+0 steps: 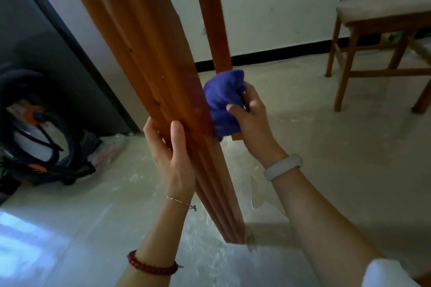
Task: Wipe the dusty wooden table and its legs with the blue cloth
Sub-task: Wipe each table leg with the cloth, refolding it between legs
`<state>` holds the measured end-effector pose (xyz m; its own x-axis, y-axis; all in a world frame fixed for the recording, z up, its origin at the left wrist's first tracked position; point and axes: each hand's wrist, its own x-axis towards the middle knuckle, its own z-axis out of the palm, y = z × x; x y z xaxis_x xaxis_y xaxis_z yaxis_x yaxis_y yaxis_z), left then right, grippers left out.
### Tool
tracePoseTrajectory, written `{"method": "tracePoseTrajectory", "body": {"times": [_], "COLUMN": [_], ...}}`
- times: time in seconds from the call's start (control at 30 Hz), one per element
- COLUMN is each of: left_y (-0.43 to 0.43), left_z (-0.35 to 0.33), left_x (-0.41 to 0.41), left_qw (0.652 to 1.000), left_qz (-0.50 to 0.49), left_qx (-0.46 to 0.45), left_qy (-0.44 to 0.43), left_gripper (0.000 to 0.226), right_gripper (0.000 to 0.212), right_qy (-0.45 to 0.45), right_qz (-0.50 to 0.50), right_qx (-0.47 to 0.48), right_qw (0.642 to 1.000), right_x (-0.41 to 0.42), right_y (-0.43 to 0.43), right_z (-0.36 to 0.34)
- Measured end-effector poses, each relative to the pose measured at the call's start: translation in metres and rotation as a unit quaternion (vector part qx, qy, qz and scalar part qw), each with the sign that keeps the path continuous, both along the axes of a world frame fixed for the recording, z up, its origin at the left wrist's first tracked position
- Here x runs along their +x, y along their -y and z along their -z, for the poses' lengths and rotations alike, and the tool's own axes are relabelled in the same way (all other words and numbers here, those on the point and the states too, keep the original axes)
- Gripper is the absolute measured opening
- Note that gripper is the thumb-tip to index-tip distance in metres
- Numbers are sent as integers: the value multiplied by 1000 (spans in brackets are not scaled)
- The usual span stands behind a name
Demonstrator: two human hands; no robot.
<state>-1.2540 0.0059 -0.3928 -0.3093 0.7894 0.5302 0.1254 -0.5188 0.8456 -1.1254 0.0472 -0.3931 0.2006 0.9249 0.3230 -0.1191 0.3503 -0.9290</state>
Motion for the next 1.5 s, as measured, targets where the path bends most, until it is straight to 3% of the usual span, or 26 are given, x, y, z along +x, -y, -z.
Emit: {"method": "tracePoseTrajectory", "body": {"times": [0.13, 0.27, 0.5, 0.73, 0.93, 1.03, 1.13, 1.2, 1.27, 1.33, 1.43, 1.5], "left_y": [0, 6, 8, 23, 31, 31, 30, 28, 24, 15, -5, -20], "left_z": [-18, -14, 3, 63, 104, 108, 108, 107, 104, 98, 88, 83], "left_x": [-3, -10, -14, -21, -32, -36, -38, -44, -56, -73, -105, -131], "left_qw": [1000, 1000, 998, 989, 972, 971, 956, 933, 901, 854, 706, 631], "left_qz": [1, 12, 6, 13, 21, 32, 79, 118, 150, 176, 217, 223], "left_qx": [11, -14, -46, -132, -208, -213, -257, -292, -318, -324, -328, -317], "left_qy": [-6, -21, -39, -66, -110, -105, -121, -175, -254, -368, -589, -672], "left_gripper": [62, 52, 56, 53, 35, 32, 55, 70, 78, 79, 64, 53], "right_gripper": [49, 47, 55, 26, 17, 45, 47, 42, 41, 40, 43, 29], "right_qy": [-44, -64, 34, 55, 195, 335, 310, 280, 298, 328, 424, 475], "right_qz": [-92, -171, -130, -50, -49, -66, -32, -22, -18, -40, -145, -193], "right_qx": [51, -12, -162, -261, -394, -425, -388, -344, -329, -356, -401, -386], "right_qw": [993, 983, 978, 963, 897, 838, 867, 896, 896, 874, 799, 767], "right_x": [-18, -25, -11, -15, -26, -21, -21, -23, -29, -37, -55, -73], "right_y": [-9, -9, 13, 50, 75, 88, 98, 104, 111, 117, 127, 125], "right_z": [-61, -55, 71, 160, 202, 202, 189, 173, 158, 149, 148, 150]}}
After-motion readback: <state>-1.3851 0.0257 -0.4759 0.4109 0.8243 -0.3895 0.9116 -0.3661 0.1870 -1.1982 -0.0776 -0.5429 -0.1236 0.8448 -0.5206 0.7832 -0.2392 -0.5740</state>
